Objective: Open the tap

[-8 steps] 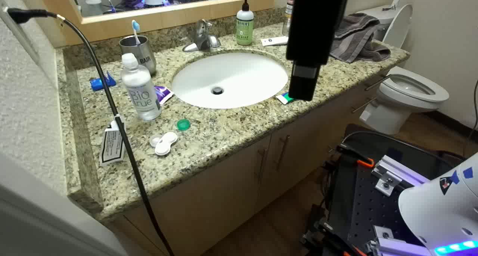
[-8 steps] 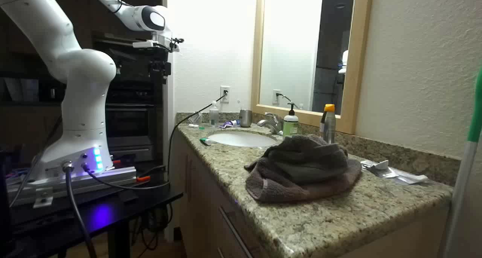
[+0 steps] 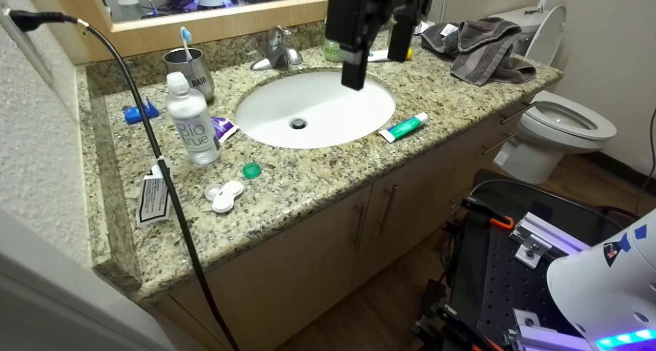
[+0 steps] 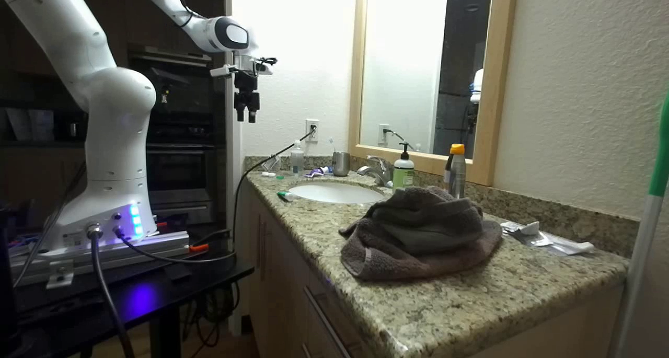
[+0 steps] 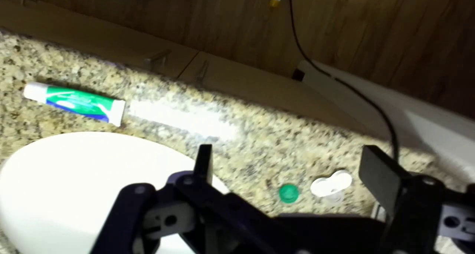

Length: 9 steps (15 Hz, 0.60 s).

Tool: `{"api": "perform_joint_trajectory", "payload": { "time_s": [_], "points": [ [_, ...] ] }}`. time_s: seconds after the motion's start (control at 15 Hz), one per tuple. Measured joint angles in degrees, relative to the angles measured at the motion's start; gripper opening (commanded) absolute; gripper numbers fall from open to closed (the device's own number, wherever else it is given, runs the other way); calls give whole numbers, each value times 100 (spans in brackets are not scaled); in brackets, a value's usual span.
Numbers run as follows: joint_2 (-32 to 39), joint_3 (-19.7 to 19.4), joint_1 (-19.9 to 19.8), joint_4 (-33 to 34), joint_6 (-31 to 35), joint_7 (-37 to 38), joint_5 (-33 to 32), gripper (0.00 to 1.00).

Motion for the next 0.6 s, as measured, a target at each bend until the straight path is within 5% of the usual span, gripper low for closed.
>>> {"api": "perform_joint_trajectory", "payload": {
  "time_s": [0.2,0.6],
  "points": [
    [511,-178,-512,244,592,421,-301,100],
    [757,-181,-414,644,615,444,-156,100]
  ]
}}
